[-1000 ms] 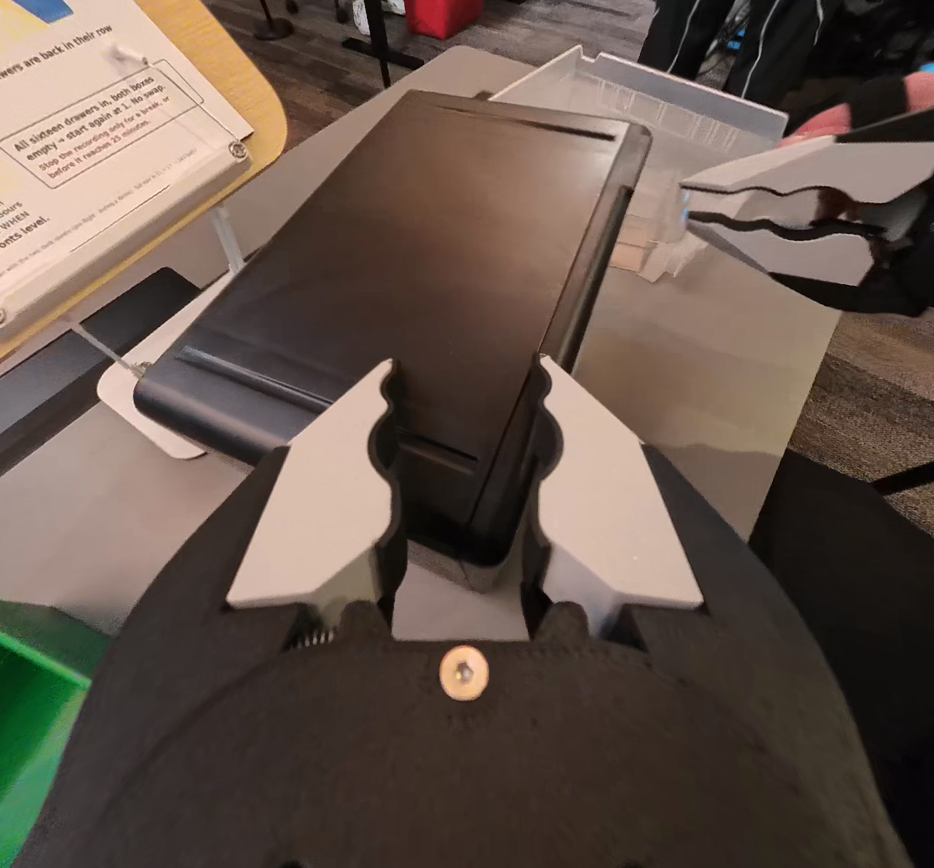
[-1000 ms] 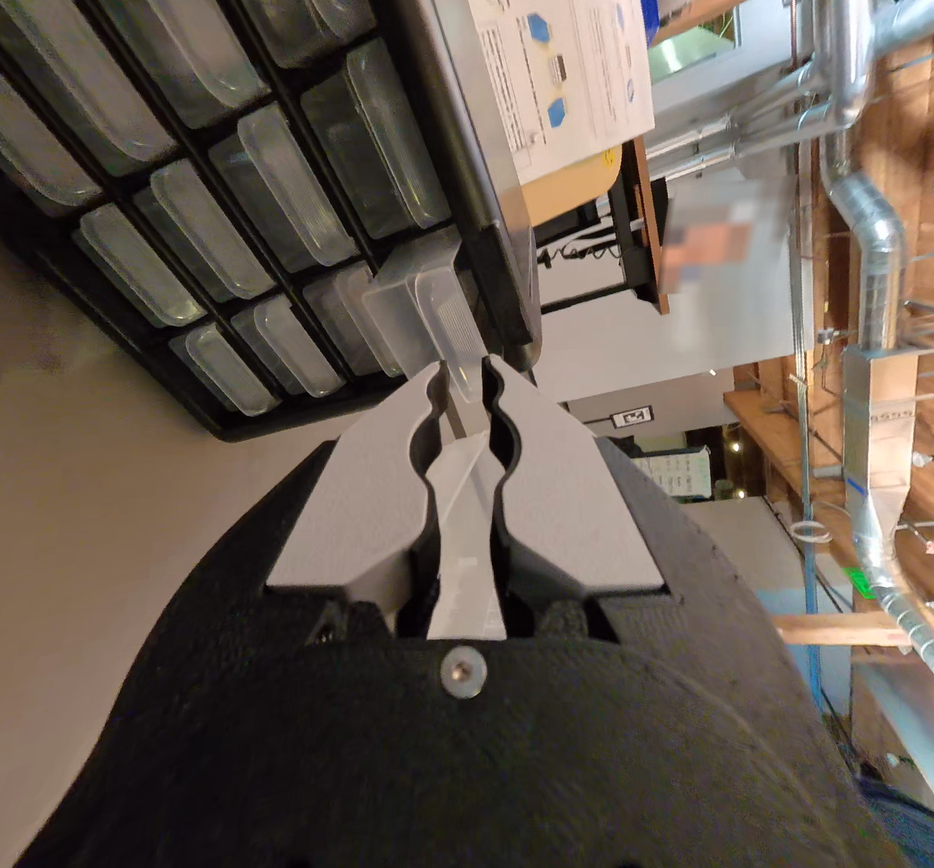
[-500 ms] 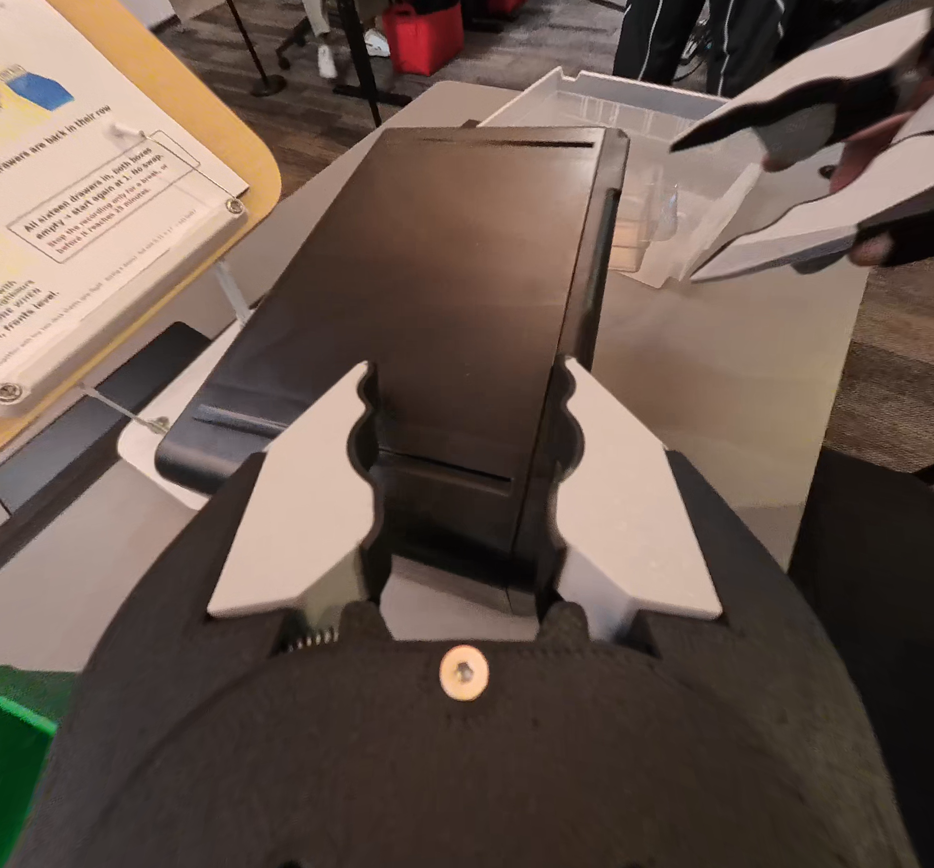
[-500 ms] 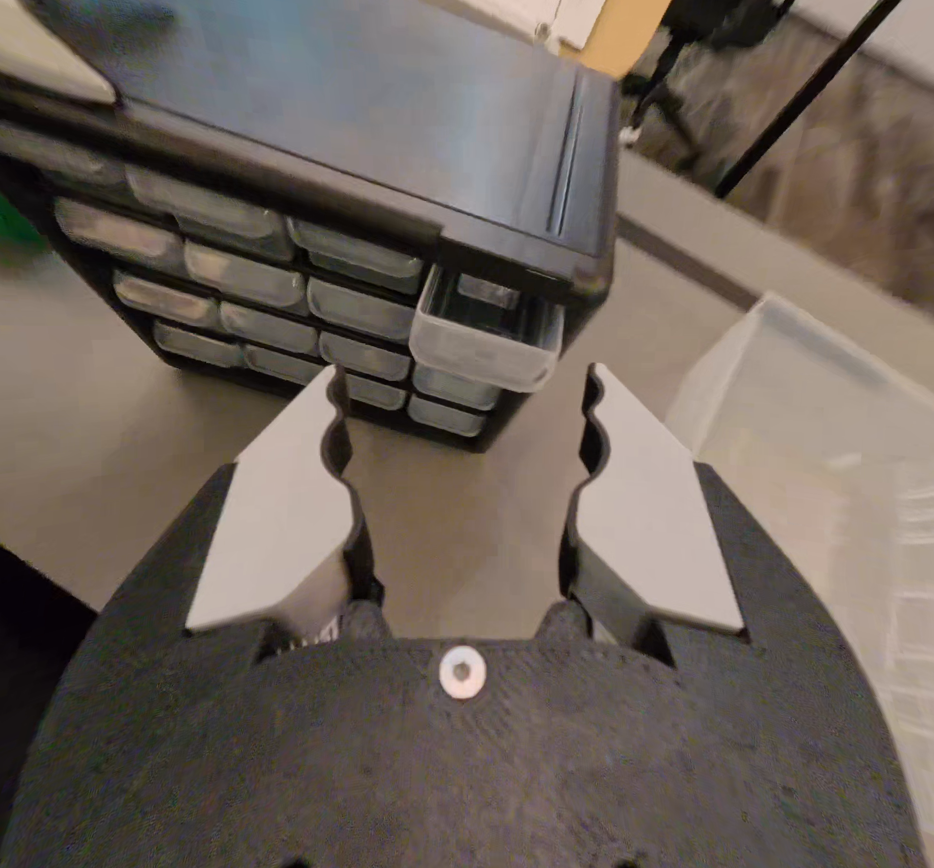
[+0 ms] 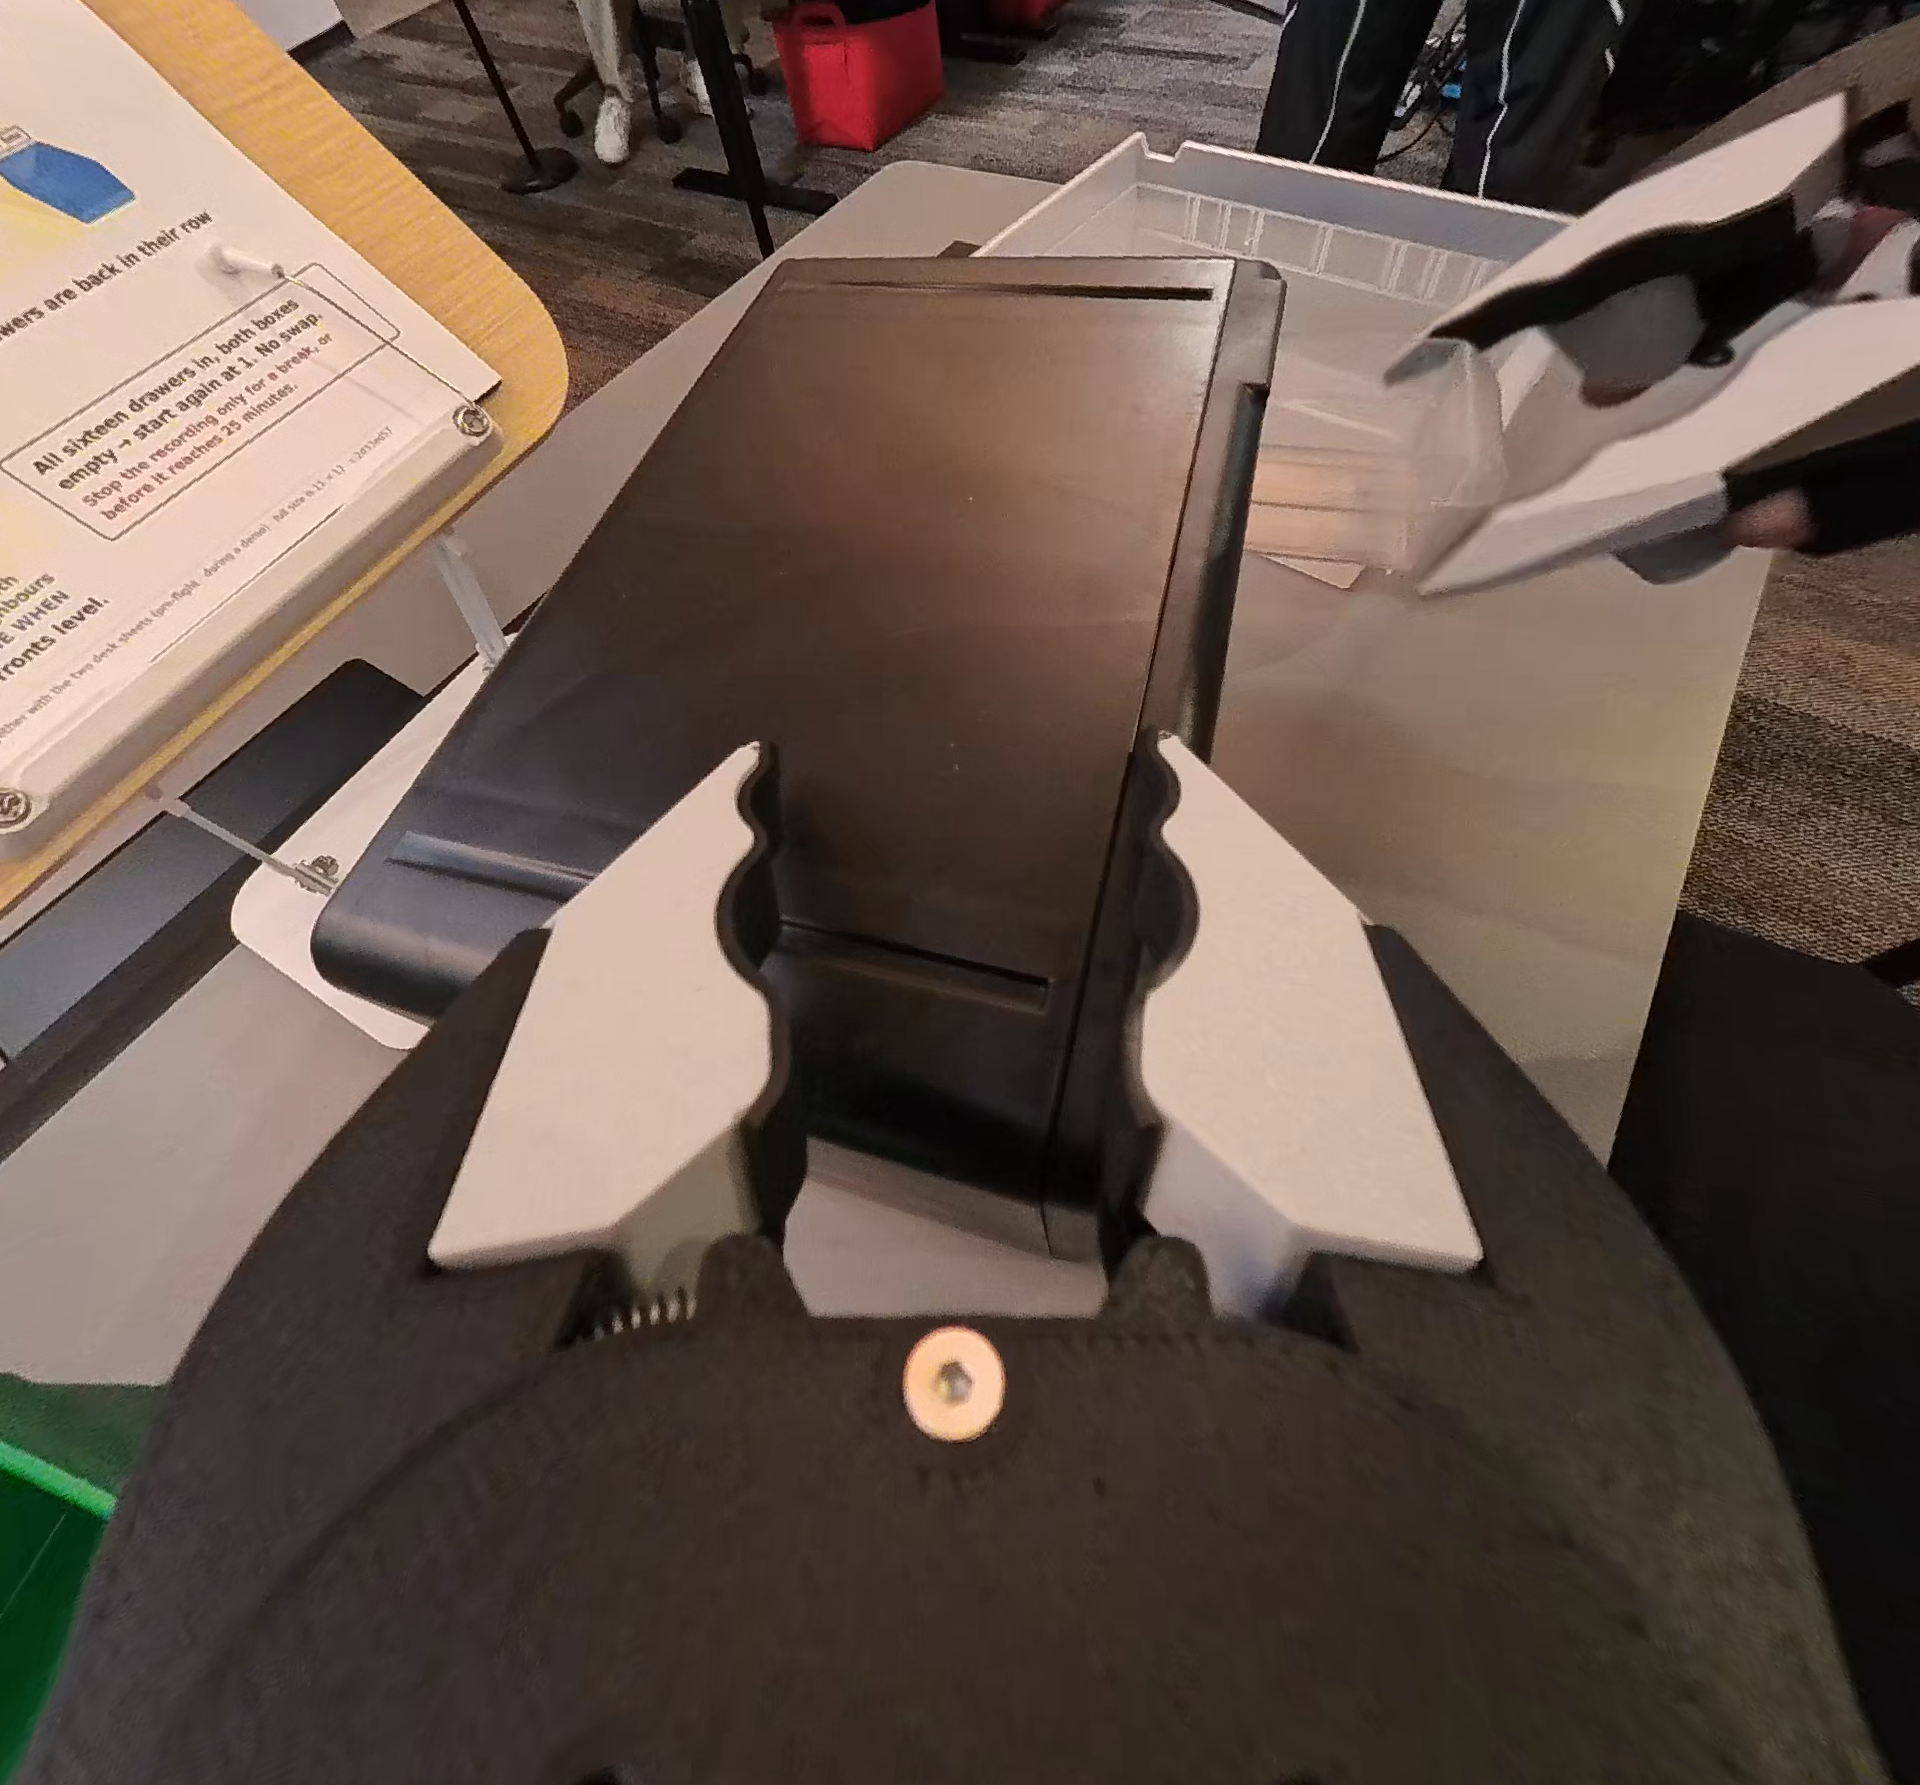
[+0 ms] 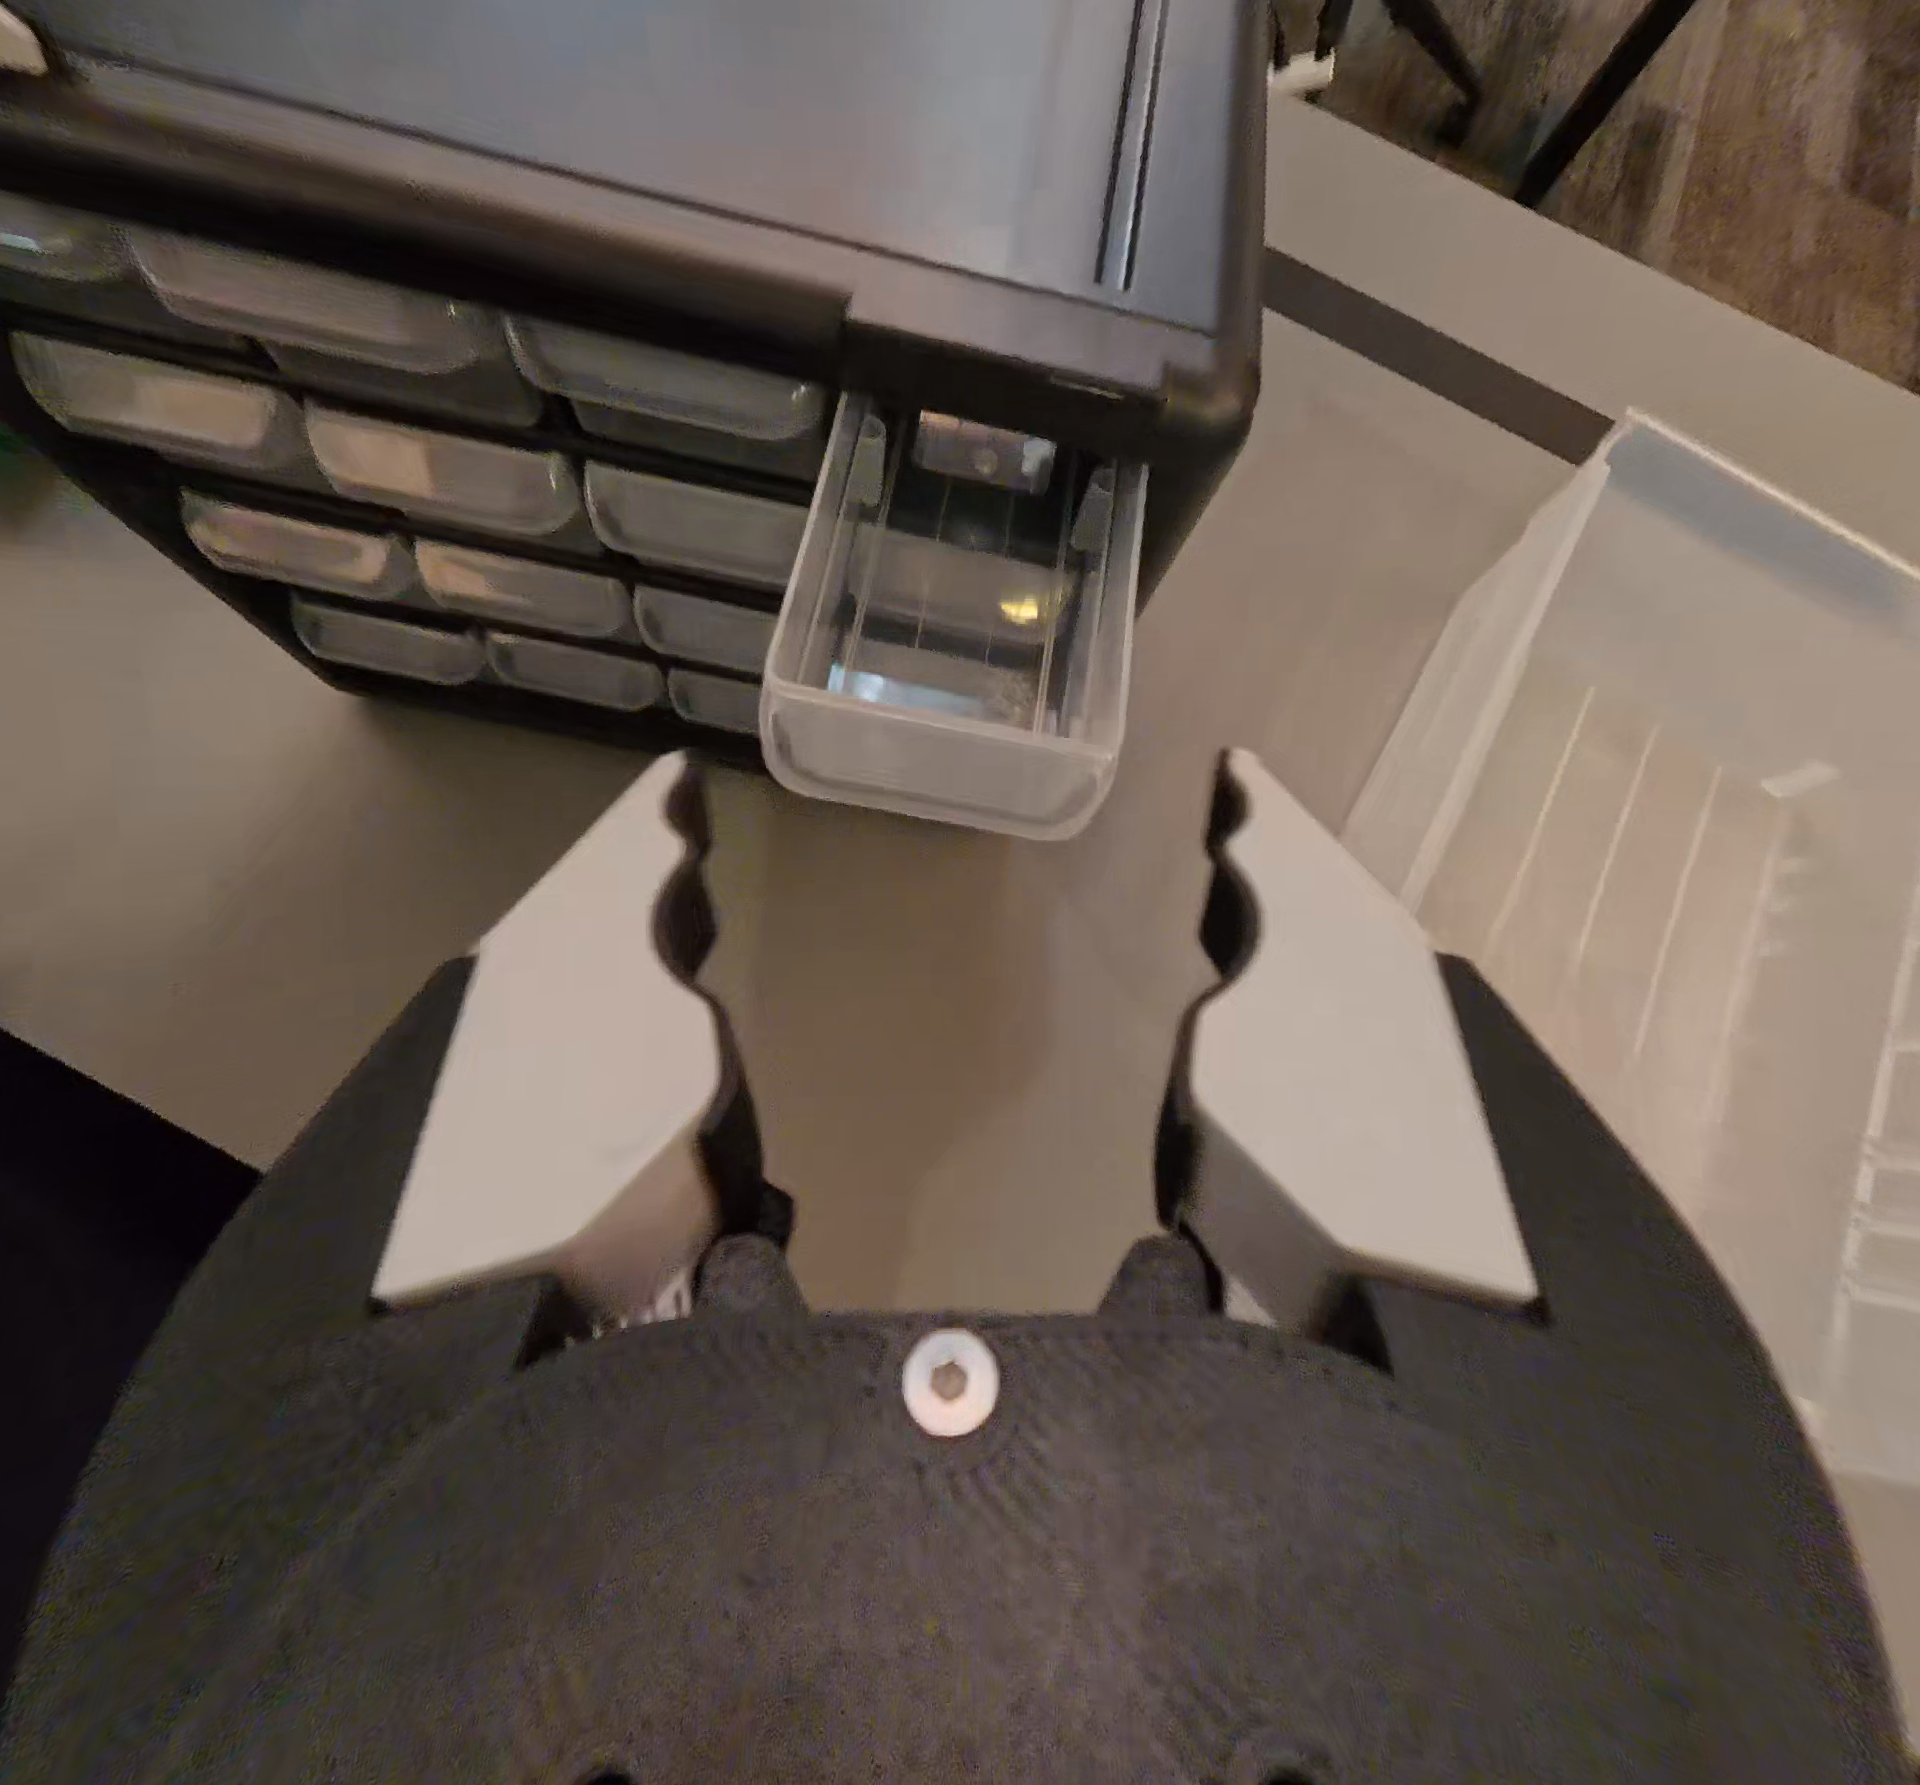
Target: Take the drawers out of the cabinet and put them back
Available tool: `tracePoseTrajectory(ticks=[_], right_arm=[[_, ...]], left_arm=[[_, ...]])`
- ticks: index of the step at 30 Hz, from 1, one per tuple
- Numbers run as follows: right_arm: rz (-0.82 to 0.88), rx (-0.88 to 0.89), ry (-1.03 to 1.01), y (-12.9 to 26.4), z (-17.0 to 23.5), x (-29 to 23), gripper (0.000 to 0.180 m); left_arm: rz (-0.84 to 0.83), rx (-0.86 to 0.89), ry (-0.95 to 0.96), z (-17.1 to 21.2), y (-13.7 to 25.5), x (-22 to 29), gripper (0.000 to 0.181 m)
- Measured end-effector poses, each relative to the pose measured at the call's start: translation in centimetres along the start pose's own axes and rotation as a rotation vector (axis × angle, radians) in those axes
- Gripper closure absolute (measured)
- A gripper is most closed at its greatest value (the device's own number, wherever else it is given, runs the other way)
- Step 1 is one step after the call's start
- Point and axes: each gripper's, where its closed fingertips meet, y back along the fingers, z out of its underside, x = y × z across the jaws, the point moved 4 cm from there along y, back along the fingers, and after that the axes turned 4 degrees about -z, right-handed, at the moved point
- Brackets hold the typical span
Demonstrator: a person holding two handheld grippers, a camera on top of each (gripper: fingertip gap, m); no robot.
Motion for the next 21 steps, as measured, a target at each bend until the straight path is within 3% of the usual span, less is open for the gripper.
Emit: tracePoseTrajectory(ticks=[1,6,9,13,17,19,21], right_arm=[[0.011,-0.025,0.016,0.2,0.0,0.0,0.078],[0.002,-0.070,0.038,-0.2,-2.7,-0.2,0.078],[-0.015,-0.175,0.043,-2.1,-3.1,0.3,0.104],[-0.019,-0.237,0.058,-2.3,-2.6,0.3,0.114],[-0.023,-0.301,0.062,-0.3,-1.2,0.1,0.111],[0.010,-0.300,0.056,0.1,-1.3,0.4,0.094],[0.018,-0.303,0.054,-0.2,-1.9,0.5,0.089]], left_arm=[[0.000,0.000,0.000,0.0,0.0,0.0,0.114],[0.002,-0.005,0.001,0.0,0.0,0.0,0.114],[0.002,-0.006,0.002,0.0,0.0,0.0,0.114],[0.011,-0.005,0.007,0.1,0.1,0.0,0.114],[0.009,-0.004,0.005,0.1,0.0,0.0,0.114],[0.011,-0.005,0.004,0.1,0.0,0.0,0.114],[0.012,-0.007,0.005,0.0,0.0,0.0,0.114]])
